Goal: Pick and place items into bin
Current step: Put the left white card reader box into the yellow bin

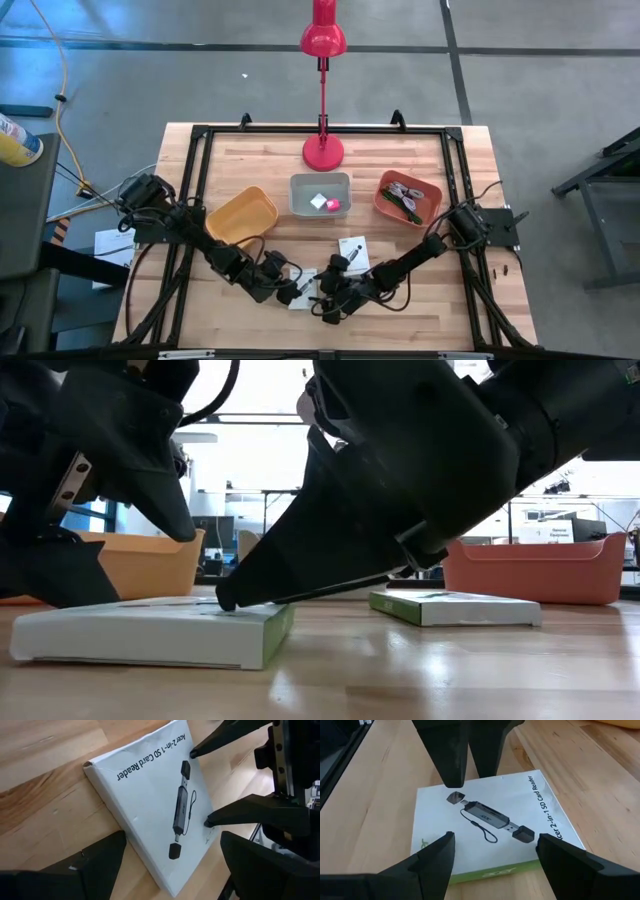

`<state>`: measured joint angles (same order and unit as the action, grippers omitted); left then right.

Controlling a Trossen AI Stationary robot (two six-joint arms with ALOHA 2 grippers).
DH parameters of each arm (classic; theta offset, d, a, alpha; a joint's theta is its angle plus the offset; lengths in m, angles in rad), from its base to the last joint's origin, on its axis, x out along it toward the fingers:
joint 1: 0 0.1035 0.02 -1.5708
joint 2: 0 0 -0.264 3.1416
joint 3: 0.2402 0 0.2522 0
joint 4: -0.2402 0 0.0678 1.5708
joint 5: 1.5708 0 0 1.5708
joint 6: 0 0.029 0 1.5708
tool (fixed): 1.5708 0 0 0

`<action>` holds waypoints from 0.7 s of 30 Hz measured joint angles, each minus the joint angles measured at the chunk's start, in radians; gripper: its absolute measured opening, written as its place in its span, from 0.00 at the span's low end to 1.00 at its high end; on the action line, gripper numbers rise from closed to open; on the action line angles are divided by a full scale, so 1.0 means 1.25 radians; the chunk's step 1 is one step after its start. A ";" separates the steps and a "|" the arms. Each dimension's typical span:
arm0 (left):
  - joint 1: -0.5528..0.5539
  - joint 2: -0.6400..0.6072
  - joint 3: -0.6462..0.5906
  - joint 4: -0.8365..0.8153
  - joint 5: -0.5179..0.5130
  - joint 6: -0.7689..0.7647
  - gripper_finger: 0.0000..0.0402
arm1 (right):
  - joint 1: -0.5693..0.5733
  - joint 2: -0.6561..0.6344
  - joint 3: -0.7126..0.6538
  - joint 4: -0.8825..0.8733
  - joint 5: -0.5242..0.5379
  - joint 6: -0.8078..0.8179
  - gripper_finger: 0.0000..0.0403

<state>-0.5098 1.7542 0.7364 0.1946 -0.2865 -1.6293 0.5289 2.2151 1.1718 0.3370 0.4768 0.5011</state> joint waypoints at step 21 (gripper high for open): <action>0.000 0.003 -0.003 0.040 -0.095 0.000 0.79 | 0.024 -0.002 -0.079 0.109 0.004 0.067 0.67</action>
<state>-0.5097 1.7579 0.7330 0.2440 -0.4053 -1.6295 0.5592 2.2127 1.0725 0.4739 0.4812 0.5853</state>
